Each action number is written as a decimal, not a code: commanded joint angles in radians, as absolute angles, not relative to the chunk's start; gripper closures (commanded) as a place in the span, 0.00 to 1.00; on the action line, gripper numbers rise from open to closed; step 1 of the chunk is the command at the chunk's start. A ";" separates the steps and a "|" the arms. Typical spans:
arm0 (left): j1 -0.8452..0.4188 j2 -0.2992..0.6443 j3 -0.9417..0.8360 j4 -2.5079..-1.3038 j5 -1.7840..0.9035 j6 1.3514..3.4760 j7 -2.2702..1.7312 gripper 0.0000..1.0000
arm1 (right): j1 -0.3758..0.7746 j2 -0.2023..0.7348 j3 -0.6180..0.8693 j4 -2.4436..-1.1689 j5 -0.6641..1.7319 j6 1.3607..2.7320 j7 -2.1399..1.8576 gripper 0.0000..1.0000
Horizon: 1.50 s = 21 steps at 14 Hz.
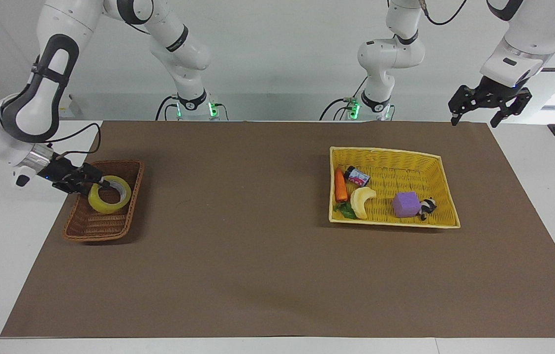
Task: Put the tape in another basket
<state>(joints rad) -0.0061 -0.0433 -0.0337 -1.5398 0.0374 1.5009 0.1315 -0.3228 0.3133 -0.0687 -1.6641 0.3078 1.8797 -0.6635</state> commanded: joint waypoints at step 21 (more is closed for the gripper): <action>0.003 -0.051 -0.040 -1.532 0.044 1.488 0.146 0.00 | 0.002 -0.069 -0.077 -1.570 -0.020 1.571 0.141 0.00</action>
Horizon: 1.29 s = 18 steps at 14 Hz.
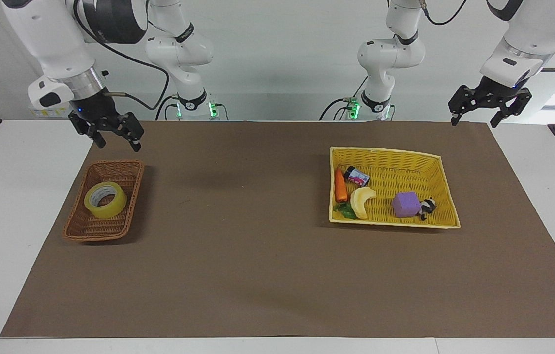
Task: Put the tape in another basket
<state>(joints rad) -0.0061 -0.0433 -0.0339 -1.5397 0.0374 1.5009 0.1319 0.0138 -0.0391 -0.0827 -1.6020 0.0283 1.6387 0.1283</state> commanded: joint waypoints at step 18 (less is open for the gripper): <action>0.003 -0.051 -0.038 -1.532 0.044 1.488 0.146 0.00 | 0.017 -0.149 -0.048 -1.652 0.002 1.528 0.179 0.00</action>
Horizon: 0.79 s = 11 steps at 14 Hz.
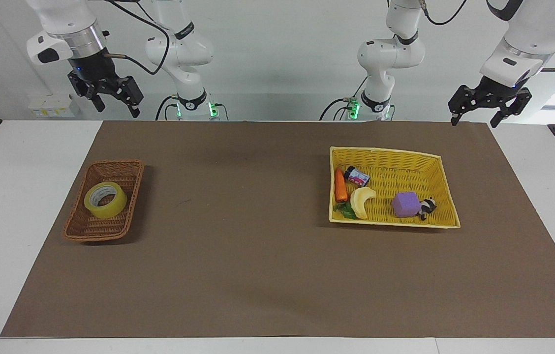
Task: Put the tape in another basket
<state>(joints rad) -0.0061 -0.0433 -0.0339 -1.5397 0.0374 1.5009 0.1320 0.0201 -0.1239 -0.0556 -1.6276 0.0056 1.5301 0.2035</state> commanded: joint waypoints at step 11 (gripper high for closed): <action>0.003 -0.051 -0.040 -1.532 0.044 1.485 0.146 0.00 | 0.025 -0.152 -0.052 -1.649 0.012 1.522 0.175 0.00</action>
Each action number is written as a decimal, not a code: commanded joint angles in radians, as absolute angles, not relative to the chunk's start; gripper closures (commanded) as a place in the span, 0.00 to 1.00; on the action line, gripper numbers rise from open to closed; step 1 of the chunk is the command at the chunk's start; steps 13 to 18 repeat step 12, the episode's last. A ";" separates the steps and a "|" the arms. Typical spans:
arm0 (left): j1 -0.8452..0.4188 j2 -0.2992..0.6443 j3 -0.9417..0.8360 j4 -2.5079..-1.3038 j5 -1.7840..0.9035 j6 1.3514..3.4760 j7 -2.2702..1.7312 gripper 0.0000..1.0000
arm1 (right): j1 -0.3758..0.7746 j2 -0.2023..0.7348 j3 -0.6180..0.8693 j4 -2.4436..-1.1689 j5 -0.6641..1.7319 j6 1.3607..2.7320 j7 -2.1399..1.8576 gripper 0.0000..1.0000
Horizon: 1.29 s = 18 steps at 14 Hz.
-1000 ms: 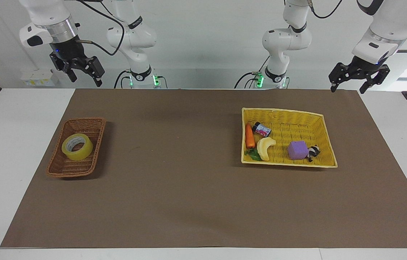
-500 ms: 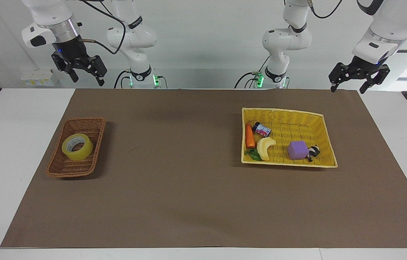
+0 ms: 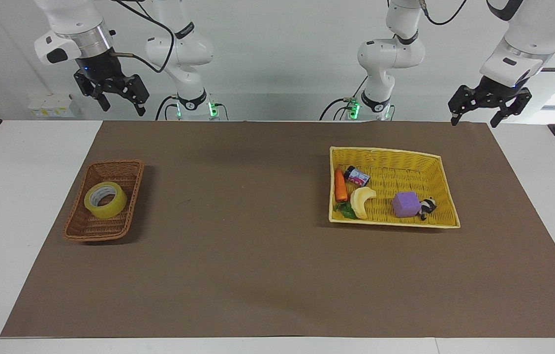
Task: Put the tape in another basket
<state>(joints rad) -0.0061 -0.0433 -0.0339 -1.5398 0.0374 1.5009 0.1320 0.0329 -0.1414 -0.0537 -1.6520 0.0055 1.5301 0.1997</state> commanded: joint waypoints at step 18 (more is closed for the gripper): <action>0.003 -0.058 -0.040 -1.545 0.044 1.473 0.147 0.00 | 0.023 -0.150 -0.052 -1.644 0.020 1.499 0.132 0.00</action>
